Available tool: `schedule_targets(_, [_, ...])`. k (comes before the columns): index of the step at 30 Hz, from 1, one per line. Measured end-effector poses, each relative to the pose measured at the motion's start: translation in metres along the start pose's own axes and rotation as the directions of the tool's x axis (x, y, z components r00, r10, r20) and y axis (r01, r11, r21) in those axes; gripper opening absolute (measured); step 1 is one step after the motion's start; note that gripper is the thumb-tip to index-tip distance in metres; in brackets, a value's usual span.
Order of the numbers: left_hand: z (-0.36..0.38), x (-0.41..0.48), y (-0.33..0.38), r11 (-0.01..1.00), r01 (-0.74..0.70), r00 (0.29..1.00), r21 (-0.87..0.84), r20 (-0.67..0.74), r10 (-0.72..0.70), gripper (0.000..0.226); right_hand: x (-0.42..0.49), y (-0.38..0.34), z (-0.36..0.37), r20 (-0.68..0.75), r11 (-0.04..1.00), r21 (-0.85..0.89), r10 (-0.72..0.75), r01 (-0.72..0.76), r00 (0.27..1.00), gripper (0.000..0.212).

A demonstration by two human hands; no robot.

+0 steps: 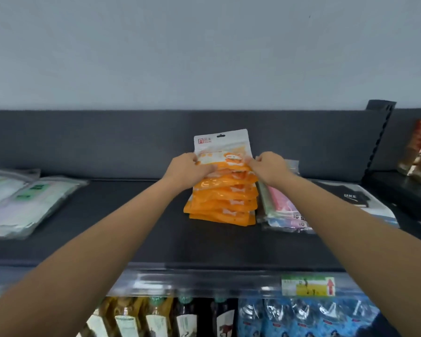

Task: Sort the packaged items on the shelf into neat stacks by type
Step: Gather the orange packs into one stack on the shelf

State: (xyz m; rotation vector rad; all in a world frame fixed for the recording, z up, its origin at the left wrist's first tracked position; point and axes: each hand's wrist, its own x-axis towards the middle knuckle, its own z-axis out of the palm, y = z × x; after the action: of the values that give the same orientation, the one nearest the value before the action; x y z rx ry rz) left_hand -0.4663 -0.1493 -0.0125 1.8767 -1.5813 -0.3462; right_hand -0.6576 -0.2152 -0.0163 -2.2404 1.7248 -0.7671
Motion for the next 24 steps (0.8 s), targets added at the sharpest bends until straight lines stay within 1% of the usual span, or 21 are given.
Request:
schedule_targets(4, [0.002,-0.001,-0.007,0.999,-0.012,1.0,0.034,-0.002,0.012,0.063,-0.004,-0.001,0.008,0.031,0.998,-0.059,-0.022,0.023,0.999,0.054])
schedule_targets(6, [0.0,-0.001,-0.006,0.998,-0.017,1.0,0.062,-0.011,0.018,0.063,-0.004,-0.001,0.007,0.034,0.993,-0.117,-0.027,0.031,0.999,0.058])
schedule_targets(8, [-0.002,-0.001,-0.005,0.998,-0.009,1.0,0.067,-0.015,0.01,0.063,-0.003,-0.001,0.003,0.034,0.984,-0.177,0.0,0.006,0.999,0.063])
schedule_targets(10, [-0.005,-0.001,-0.004,0.998,-0.009,1.0,0.07,-0.024,0.011,0.064,-0.001,-0.001,0.001,0.01,0.979,-0.204,0.028,-0.025,1.0,0.064])
schedule_targets(12, [-0.01,-0.003,-0.007,0.994,-0.003,0.999,0.109,-0.046,0.008,0.071,0.0,-0.003,-0.002,-0.041,0.977,-0.209,0.022,-0.03,0.999,0.061])
schedule_targets(15, [-0.023,-0.009,-0.02,0.97,0.026,0.996,0.242,-0.085,-0.005,0.081,-0.004,-0.015,-0.009,-0.111,0.973,-0.223,-0.084,0.058,0.99,0.057])
schedule_targets(19, [-0.052,-0.022,-0.055,0.892,0.094,0.988,0.442,-0.151,-0.029,0.078,-0.014,-0.049,-0.006,-0.127,0.93,-0.284,-0.276,0.232,0.953,0.049])
schedule_targets(22, [-0.082,-0.032,-0.092,0.833,0.172,0.978,0.526,-0.192,-0.08,0.078,-0.019,-0.083,0.007,-0.136,0.874,-0.358,-0.397,0.328,0.908,0.049])
schedule_targets(24, [-0.109,-0.042,-0.121,0.794,0.233,0.966,0.562,-0.226,-0.124,0.078,-0.025,-0.117,0.023,-0.12,0.852,-0.367,-0.443,0.375,0.889,0.048])
